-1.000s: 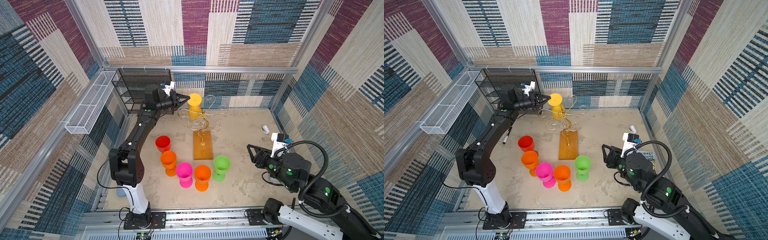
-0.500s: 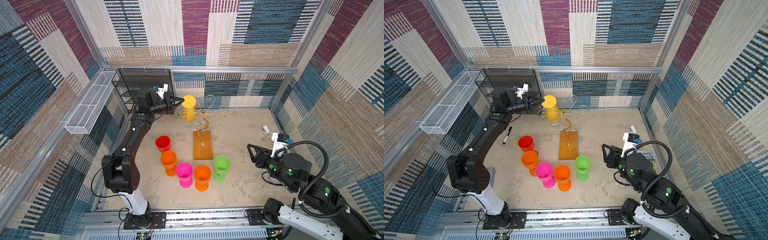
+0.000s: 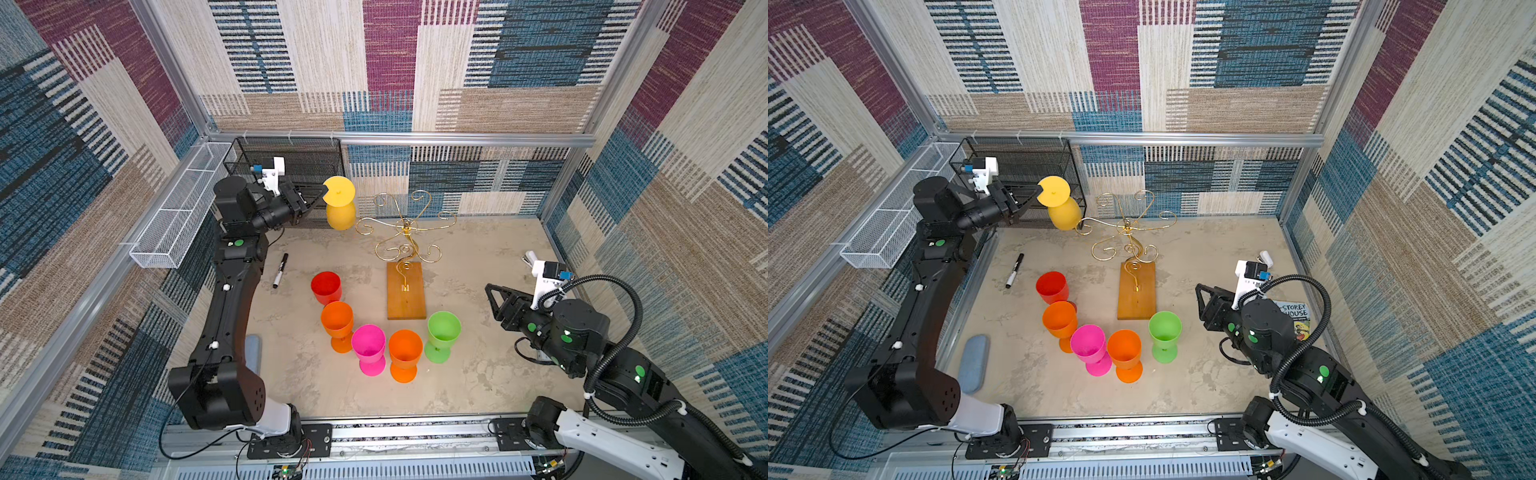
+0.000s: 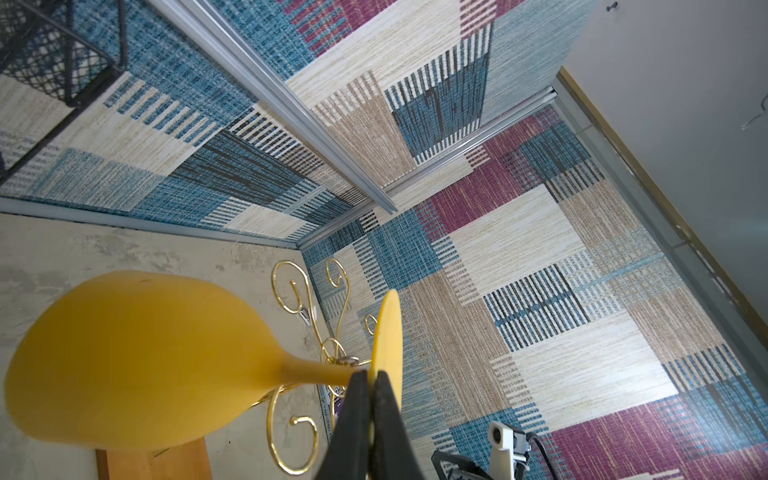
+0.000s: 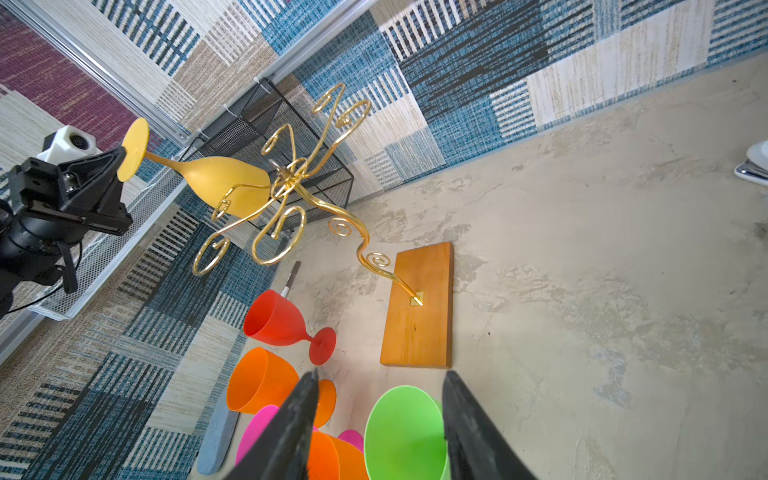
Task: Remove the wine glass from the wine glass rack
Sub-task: 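Slide the yellow glass off the rack hook with the left gripper, then lift the yellow glass toward the right gripper while the right gripper closes on its bowl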
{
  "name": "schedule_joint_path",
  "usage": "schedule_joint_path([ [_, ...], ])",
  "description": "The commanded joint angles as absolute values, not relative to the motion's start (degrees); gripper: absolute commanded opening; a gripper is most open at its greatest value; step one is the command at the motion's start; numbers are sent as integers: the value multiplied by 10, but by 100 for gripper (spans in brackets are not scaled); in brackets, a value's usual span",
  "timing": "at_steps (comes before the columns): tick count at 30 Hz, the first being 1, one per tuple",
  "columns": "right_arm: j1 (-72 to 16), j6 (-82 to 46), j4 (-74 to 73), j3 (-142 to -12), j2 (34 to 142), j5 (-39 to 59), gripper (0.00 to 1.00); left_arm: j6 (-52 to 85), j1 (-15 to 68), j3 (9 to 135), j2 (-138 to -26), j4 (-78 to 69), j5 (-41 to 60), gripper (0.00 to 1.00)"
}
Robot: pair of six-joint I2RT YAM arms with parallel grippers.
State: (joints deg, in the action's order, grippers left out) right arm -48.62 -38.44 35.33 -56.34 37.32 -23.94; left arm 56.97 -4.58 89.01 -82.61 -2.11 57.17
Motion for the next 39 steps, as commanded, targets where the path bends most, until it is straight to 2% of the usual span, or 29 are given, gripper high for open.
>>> schedule_joint_path([
  [1,-486,-343,251,-555,386,-228,50,558,-47,905,-784,-29,556,0],
  [8,-481,-225,28,-576,472,-139,49,640,-39,926,-709,-123,553,0],
  [15,-403,-201,-136,-620,535,60,48,972,2,876,-755,-562,544,0],
  [18,-360,-207,-188,-633,568,157,48,1056,29,882,-791,-666,518,0],
  [24,-276,-297,-416,-601,627,334,47,1121,110,893,-853,-767,478,0],
  [28,-244,-338,-485,-620,671,401,46,1153,133,894,-882,-807,458,0],
  [30,-213,-402,-556,-623,702,436,45,1150,143,883,-886,-808,453,0],
  [33,-184,-471,-632,-638,745,466,45,1150,153,871,-890,-808,449,0],
  [39,-173,-524,-692,-671,804,497,45,1145,169,849,-888,-808,445,0],
])
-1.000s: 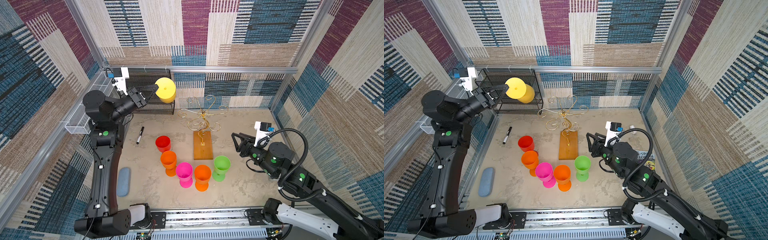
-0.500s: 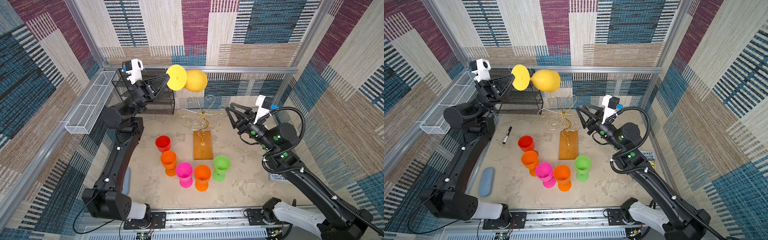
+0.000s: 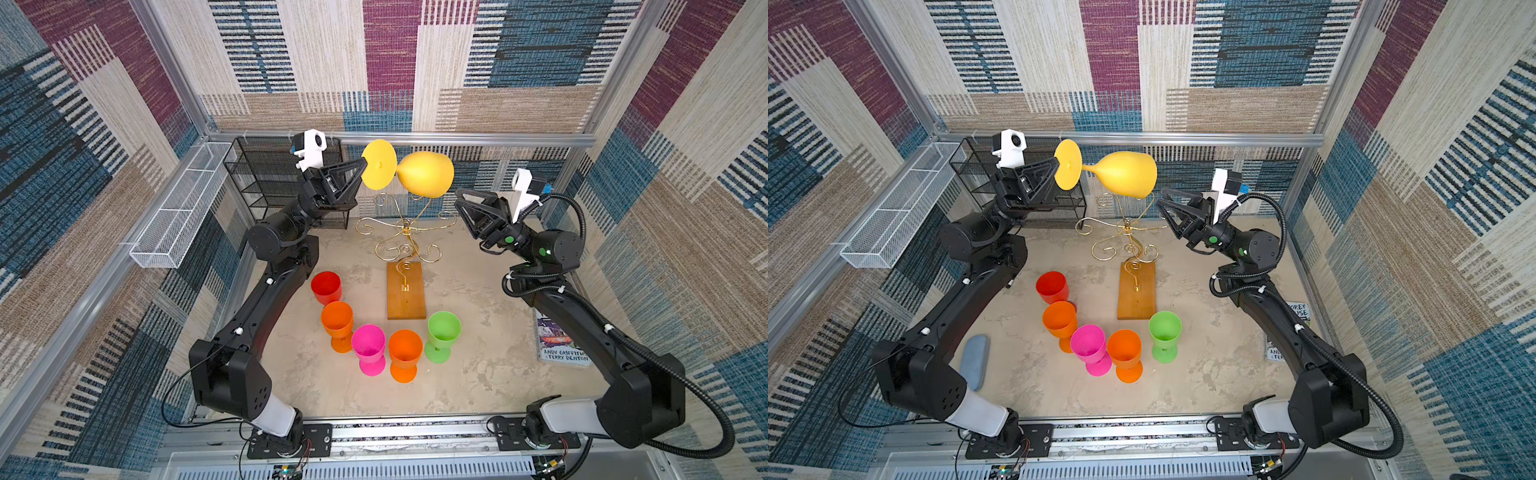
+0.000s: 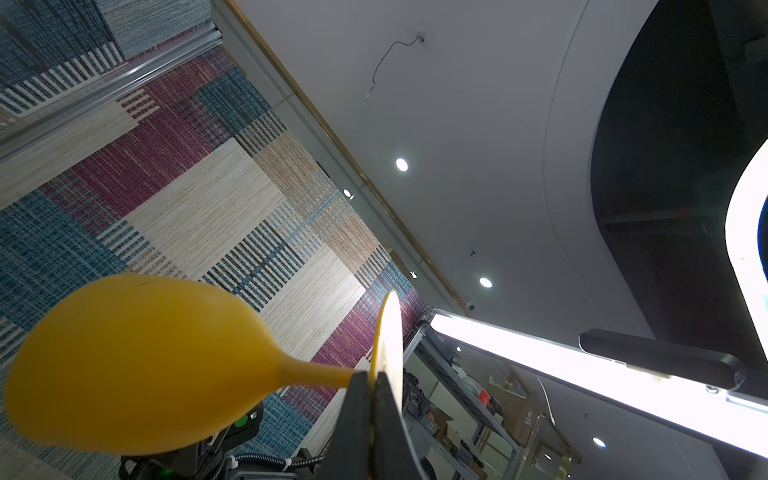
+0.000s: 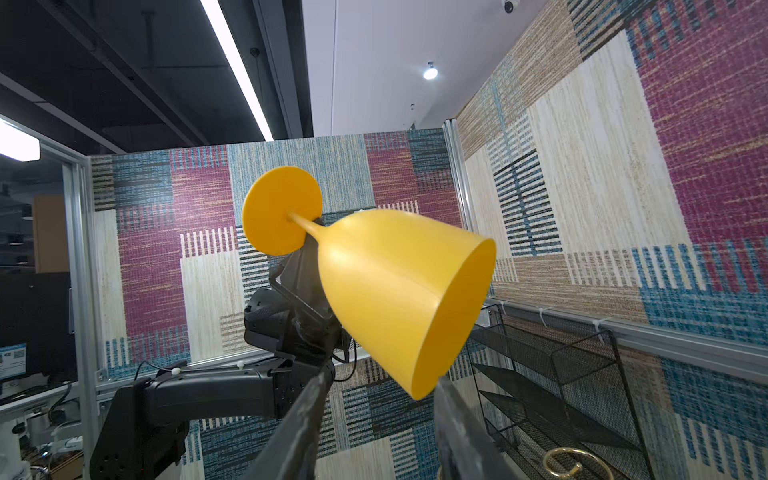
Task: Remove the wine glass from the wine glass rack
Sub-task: 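Lift the yellow glass toward the right gripper while the right gripper closes on its bowl, then open the left gripper and withdraw it while the right gripper carries the yellow glass away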
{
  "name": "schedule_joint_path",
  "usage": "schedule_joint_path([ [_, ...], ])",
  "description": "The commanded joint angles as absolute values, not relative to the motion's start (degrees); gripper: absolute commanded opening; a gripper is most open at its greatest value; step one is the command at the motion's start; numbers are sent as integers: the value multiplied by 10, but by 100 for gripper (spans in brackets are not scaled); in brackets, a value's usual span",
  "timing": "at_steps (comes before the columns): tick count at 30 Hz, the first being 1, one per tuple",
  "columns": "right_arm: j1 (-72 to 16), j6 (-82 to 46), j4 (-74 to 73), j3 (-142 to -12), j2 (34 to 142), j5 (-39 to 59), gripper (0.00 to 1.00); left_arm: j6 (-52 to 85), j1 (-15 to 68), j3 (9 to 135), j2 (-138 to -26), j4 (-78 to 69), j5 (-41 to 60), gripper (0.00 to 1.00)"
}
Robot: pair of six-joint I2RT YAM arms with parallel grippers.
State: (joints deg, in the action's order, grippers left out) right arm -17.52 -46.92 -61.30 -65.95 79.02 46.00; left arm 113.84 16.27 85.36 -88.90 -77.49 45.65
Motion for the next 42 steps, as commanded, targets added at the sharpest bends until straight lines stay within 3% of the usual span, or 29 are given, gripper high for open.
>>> schedule_joint_path([
  [1,-173,-530,-702,-672,809,500,45,1144,171,847,-889,-808,444,0],
  [18,-171,-555,-739,-667,824,503,41,1156,207,849,-921,-809,428,0],
  [31,-170,-561,-746,-657,813,501,22,1176,213,846,-931,-809,414,0],
  [42,-170,-583,-748,-655,808,513,0,1191,232,825,-942,-809,376,0],
])
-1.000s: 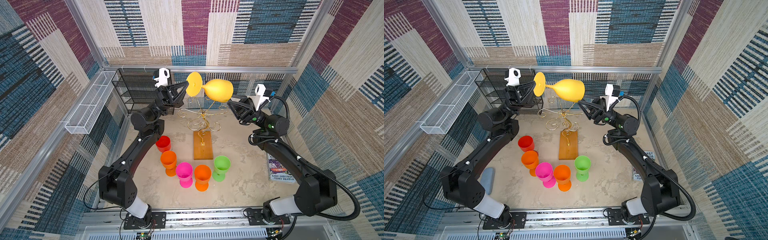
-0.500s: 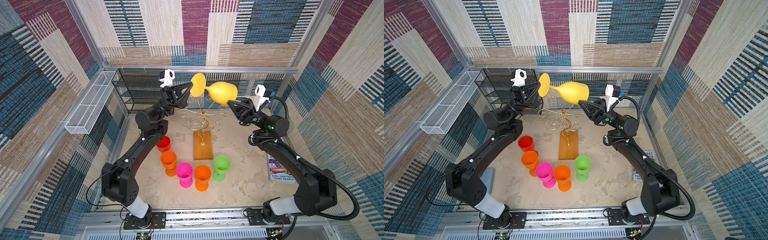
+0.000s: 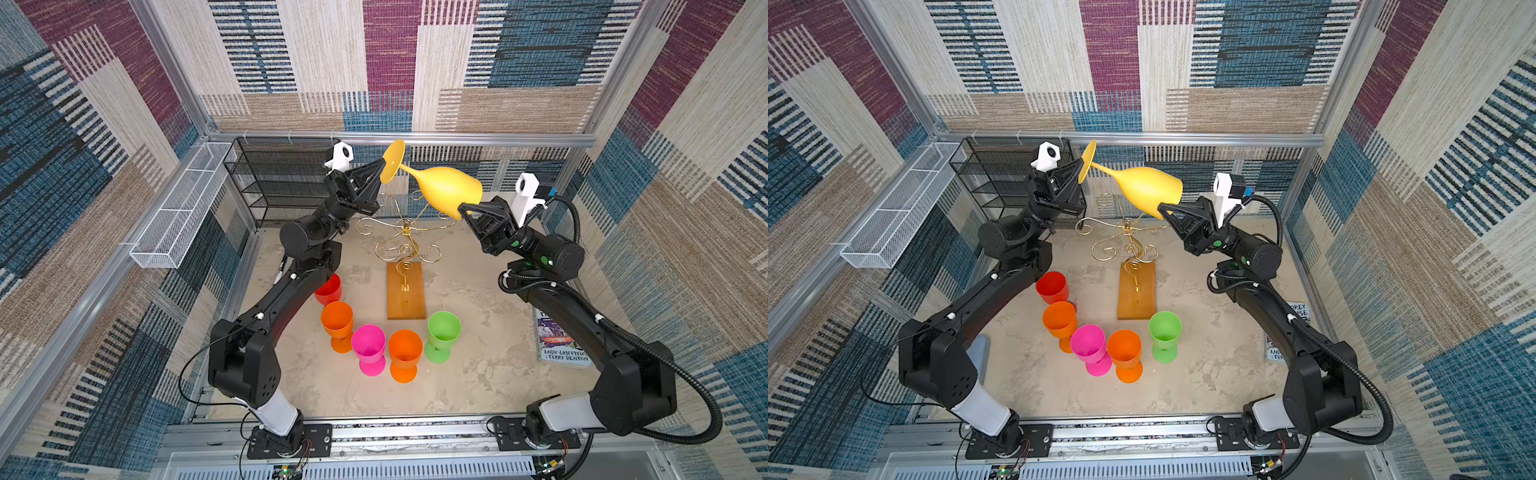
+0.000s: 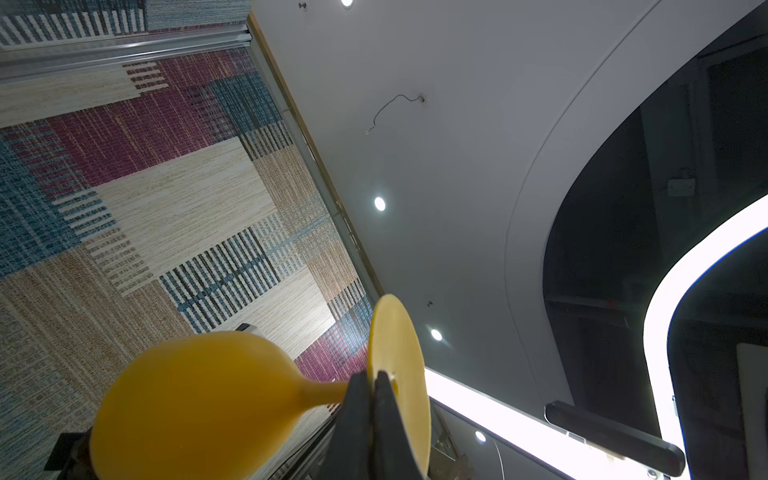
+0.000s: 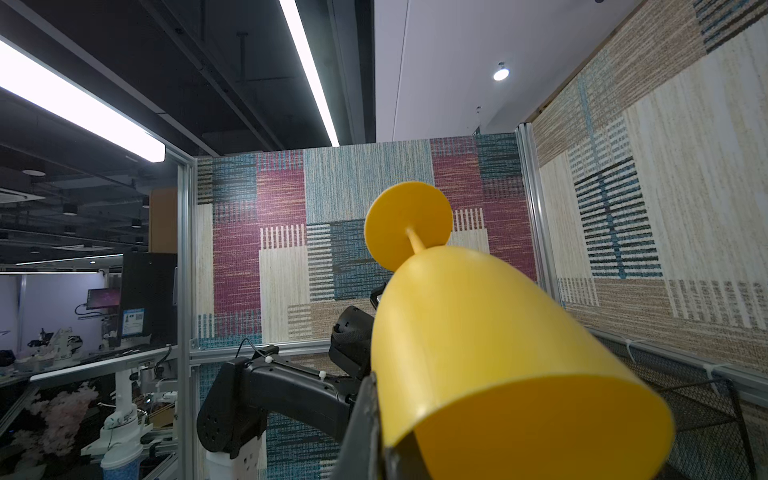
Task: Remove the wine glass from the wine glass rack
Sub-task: 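Open the left gripper and withdraw it while the right gripper carries the yellow glass away, then lower the yellow glass with the right gripper onto the table beside the wooden base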
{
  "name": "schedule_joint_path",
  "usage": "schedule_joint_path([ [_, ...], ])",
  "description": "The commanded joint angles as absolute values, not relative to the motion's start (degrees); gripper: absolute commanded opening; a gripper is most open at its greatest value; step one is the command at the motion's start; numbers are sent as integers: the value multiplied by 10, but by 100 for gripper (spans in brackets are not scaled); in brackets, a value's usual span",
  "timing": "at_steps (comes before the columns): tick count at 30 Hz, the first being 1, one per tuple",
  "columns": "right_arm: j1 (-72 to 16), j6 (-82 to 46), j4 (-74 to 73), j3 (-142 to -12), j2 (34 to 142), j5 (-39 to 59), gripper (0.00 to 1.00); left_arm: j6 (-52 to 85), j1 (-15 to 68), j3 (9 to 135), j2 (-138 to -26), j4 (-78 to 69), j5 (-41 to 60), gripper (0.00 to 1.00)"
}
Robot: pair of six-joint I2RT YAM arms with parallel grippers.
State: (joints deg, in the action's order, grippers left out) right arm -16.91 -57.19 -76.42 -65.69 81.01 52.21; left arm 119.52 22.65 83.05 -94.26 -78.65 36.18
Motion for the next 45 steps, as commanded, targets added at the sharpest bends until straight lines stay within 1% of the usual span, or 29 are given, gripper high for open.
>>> schedule_joint_path([
  [1,-170,-578,-741,-654,805,511,0,1190,234,821,-942,-809,371,0],
  [2,-170,-575,-732,-652,801,509,0,1189,235,818,-943,-809,367,2],
  [3,-170,-572,-726,-649,798,506,0,1189,235,818,-942,-809,366,6],
  [8,-170,-533,-662,-637,767,478,0,1183,241,817,-943,-809,364,32],
  [9,-170,-528,-656,-636,761,473,0,1181,242,817,-944,-809,364,36],
  [12,-170,-505,-612,-637,740,456,0,1174,246,810,-944,-809,362,43],
  [14,-170,-467,-540,-650,719,435,0,1167,247,809,-944,-809,366,46],
  [16,-170,-404,-409,-678,691,386,0,1153,249,809,-942,-809,374,47],
  [18,-170,-342,-274,-711,663,317,0,1136,249,812,-938,-808,385,48],
  [21,-170,-266,-63,-779,627,173,0,1110,249,817,-932,-807,406,48],
  [23,-169,-234,101,-851,631,69,0,1098,249,820,-931,-805,412,48],
  [24,-165,-218,177,-892,644,38,0,1092,249,822,-932,-801,417,48],
  [25,-156,-206,247,-922,655,31,0,1081,249,824,-930,-793,424,49],
  [27,-142,-197,328,-947,665,27,0,1052,249,828,-926,-760,441,49],
  [31,-119,-207,388,-879,633,1,0,948,247,829,-897,-646,478,49],
  [36,-96,-222,442,-779,606,31,0,812,246,822,-845,-494,502,49],
  [40,-96,-228,453,-707,607,87,0,720,246,812,-801,-392,495,49],
  [43,-98,-218,464,-675,623,100,0,712,246,808,-793,-381,491,48],
  [45,-117,-214,469,-657,639,96,0,728,246,811,-800,-392,498,48],
])
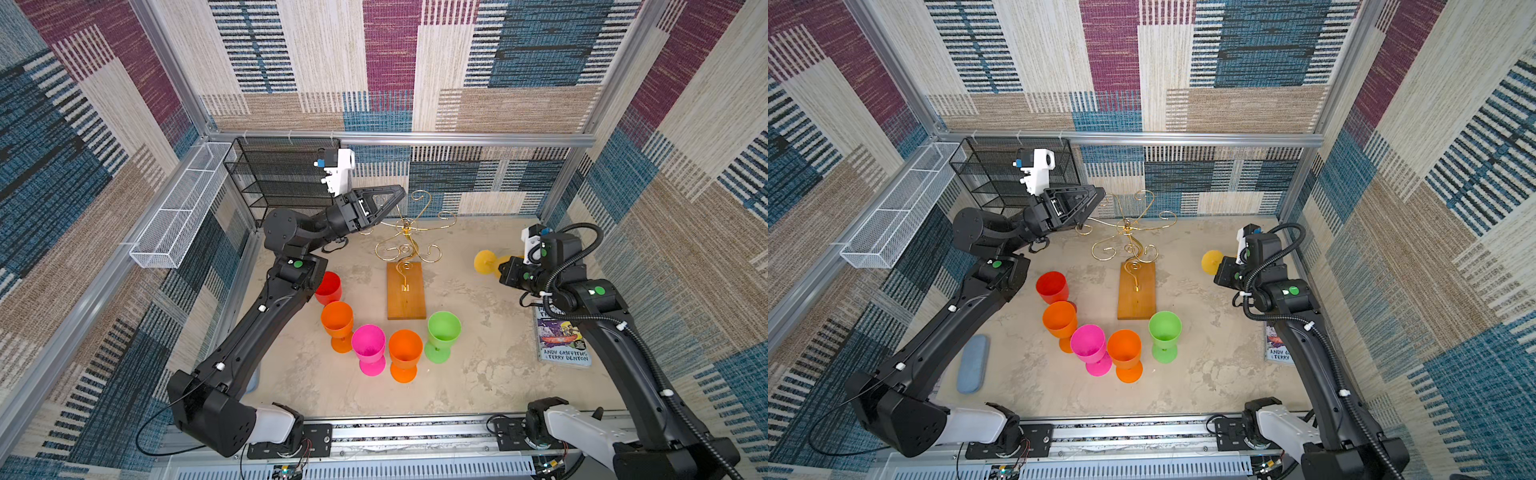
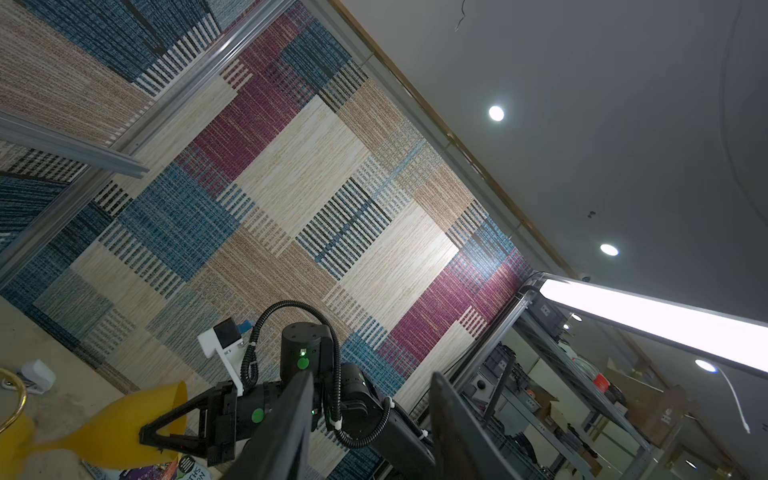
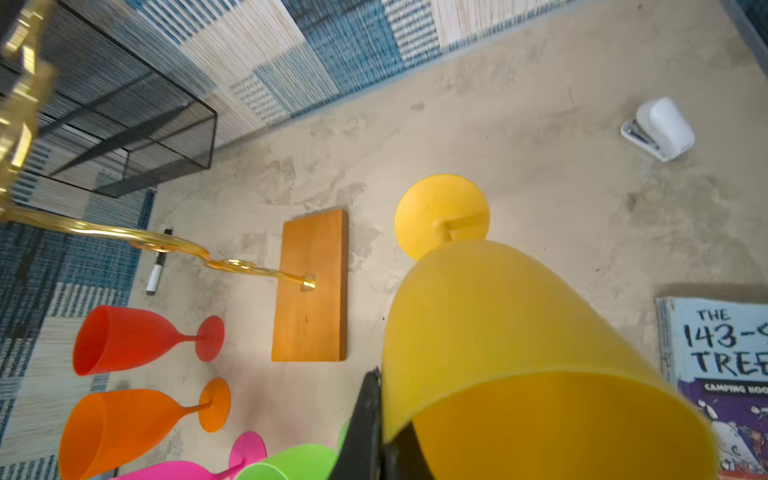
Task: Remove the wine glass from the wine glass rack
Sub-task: 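Lower the yellow glass with the right gripper onto the table beside the wooden base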
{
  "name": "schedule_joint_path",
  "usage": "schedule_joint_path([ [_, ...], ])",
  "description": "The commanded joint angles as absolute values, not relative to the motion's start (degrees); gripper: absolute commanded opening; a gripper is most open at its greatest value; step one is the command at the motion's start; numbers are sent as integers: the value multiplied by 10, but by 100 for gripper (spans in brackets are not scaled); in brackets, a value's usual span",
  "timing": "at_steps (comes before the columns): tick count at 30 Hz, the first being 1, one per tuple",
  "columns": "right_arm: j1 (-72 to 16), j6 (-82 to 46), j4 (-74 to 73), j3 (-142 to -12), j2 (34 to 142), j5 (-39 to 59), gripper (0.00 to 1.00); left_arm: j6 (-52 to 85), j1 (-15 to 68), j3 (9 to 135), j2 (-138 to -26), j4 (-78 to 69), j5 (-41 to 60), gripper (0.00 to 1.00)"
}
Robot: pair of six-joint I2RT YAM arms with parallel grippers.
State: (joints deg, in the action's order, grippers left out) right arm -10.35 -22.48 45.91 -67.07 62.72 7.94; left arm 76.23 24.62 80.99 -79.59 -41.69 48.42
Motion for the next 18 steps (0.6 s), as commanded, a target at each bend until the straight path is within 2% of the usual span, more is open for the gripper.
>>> schedule_joint_path([
  [1,-130,-216,471,-650,649,88,0,737,246,810,-803,-402,498,48],
  [6,-220,-222,490,-638,725,46,0,757,244,801,-805,-426,496,48],
  [18,-233,-209,481,-674,784,75,0,742,239,803,-795,-409,501,48],
])
